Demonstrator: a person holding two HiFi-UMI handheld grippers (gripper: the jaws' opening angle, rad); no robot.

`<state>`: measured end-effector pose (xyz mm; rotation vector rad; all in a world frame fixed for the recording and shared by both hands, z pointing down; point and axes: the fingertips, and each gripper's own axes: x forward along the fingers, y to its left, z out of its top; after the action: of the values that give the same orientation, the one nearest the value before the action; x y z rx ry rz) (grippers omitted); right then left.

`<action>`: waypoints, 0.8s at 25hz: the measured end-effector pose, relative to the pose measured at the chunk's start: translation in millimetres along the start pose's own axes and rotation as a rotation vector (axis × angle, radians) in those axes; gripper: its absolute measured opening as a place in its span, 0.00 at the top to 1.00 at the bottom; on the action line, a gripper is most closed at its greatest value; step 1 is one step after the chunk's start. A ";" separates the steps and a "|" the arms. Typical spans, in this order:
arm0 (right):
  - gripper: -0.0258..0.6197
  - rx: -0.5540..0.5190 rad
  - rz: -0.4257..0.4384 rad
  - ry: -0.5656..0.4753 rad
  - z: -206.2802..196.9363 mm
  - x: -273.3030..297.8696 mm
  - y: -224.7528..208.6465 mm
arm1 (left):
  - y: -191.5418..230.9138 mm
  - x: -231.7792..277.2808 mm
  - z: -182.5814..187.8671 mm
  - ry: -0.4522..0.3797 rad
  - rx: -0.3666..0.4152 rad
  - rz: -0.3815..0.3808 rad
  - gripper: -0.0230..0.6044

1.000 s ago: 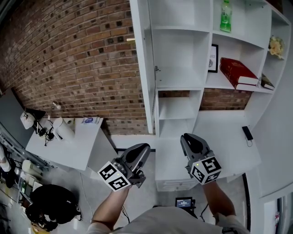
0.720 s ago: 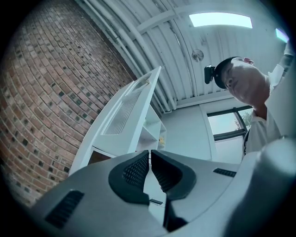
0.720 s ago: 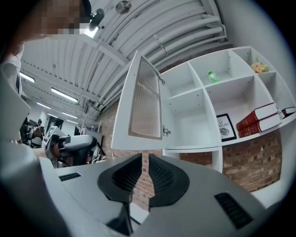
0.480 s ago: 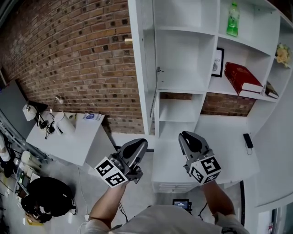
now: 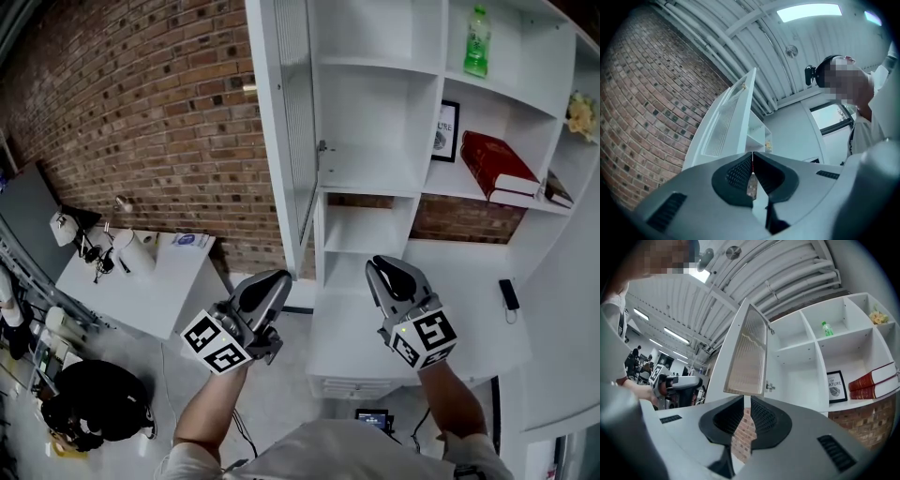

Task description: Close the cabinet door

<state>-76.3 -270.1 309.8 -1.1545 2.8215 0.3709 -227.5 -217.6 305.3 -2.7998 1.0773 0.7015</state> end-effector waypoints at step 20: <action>0.86 -0.187 0.061 -0.100 73.6 33.1 9.6 | 23.1 33.9 80.9 -0.055 0.163 -0.017 0.95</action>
<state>-108.6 -267.8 235.3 -1.0492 2.7872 0.6899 -252.1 -238.8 220.6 -2.6343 1.0489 0.6530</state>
